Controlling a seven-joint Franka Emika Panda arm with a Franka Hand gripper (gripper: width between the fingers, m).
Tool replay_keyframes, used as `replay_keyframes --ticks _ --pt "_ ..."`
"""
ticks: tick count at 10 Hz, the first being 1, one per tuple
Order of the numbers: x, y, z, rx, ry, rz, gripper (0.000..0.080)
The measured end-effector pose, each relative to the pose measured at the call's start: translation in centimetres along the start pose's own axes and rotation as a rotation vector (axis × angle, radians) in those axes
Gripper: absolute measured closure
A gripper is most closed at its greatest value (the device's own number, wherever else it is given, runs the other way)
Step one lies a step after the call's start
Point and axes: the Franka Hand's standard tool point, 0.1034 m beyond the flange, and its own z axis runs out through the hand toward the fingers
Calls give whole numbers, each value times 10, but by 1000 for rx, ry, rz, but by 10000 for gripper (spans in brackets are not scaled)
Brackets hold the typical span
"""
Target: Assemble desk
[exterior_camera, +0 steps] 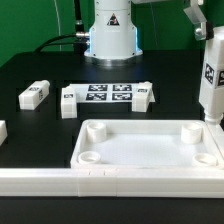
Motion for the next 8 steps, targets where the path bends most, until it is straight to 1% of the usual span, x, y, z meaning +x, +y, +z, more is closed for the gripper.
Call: replay_keyframes --ticks 1,2,3,4,8 --pt "0 3 1 -8 63 -4 509" --pt "-3 13 -2 -1 56 11 509" --pt "0 20 -5 5 59 43 509" --pt "-1 22 -4 9 59 61 509" --pt "-2 20 -1 10 61 59 509"
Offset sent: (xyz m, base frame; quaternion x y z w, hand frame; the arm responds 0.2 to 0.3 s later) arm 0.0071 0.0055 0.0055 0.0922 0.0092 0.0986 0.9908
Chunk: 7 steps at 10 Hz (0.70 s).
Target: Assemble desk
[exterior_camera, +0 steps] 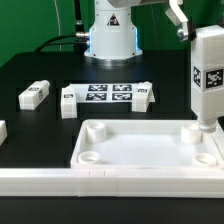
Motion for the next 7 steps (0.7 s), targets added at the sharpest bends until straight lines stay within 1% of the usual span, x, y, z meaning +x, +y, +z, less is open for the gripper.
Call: replay_keyframes --ticks 1,2,3,6,7 --pt "-4 -4 6 -9 40 -9 509" --pt "-10 -6 14 -11 52 -24 509" --pt "-11 -6 17 -12 56 -29 509" --pt "-9 -5 17 -15 75 -29 508" --pt "-10 -6 18 -23 112 -50 508"
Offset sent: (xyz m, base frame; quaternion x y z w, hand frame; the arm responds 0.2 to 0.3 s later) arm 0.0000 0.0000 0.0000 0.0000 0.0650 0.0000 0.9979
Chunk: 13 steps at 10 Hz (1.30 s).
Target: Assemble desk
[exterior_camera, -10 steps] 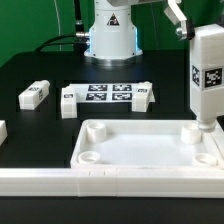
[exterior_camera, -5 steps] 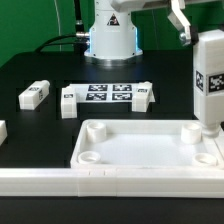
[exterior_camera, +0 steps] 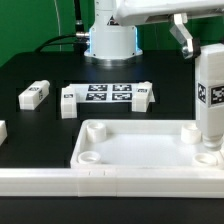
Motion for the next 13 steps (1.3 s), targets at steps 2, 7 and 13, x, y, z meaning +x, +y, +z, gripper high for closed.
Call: replay_keyframes --ticks 2,7,13 --pt "-11 -10 3 6 -19 -77 508" --pt "-19 -6 6 3 -24 -129 508" --pt "-39 -14 15 5 -20 -166 508"
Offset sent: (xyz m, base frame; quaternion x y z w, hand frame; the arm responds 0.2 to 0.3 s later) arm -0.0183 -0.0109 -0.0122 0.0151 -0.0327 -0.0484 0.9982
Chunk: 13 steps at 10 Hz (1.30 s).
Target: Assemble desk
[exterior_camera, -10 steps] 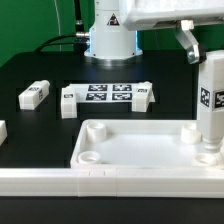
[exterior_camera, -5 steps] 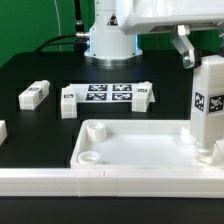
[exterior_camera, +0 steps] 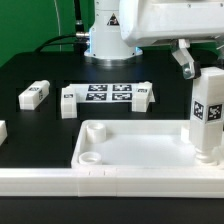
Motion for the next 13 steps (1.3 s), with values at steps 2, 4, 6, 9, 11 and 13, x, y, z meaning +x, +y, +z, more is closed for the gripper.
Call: replay_keyframes --ticks 2,4,6,9,11,13 --pt "0 -4 0 3 0 -4 508" --pt "-3 -8 4 7 -7 -7 508" --pt "-5 -10 6 8 -8 -10 508" --pt "-5 -8 10 2 12 -8 508" --pt "-2 -8 12 -7 44 -9 508" --pt "-1 -8 12 -10 59 -8 508"
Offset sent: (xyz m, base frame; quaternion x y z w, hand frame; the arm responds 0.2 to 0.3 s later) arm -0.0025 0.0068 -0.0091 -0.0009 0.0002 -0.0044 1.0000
